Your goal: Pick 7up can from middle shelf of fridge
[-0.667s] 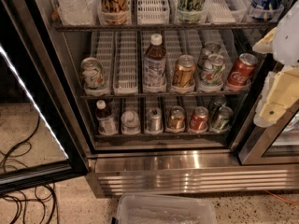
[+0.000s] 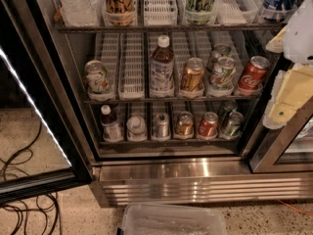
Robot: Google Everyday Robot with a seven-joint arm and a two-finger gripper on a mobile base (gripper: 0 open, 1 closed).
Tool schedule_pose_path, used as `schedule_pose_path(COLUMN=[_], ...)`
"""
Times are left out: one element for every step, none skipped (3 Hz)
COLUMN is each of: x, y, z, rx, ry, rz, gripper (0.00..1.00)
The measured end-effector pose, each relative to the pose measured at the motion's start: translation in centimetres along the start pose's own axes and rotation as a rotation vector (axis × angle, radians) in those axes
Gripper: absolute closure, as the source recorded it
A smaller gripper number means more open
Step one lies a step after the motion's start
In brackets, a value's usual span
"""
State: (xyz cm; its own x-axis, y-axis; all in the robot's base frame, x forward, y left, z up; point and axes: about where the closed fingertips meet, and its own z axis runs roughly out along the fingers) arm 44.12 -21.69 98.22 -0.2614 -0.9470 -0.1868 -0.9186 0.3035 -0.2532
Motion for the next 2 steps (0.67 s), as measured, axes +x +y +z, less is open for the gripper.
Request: schedule_pose_path(x=[-1.7, -6.6], y=[0.3, -0.1], z=[2.1, 4.4], rx=[-0.021, 0.001], ry=[-0.052, -0.190], rz=[0.097, 0.195], gripper=[0.00, 0.00])
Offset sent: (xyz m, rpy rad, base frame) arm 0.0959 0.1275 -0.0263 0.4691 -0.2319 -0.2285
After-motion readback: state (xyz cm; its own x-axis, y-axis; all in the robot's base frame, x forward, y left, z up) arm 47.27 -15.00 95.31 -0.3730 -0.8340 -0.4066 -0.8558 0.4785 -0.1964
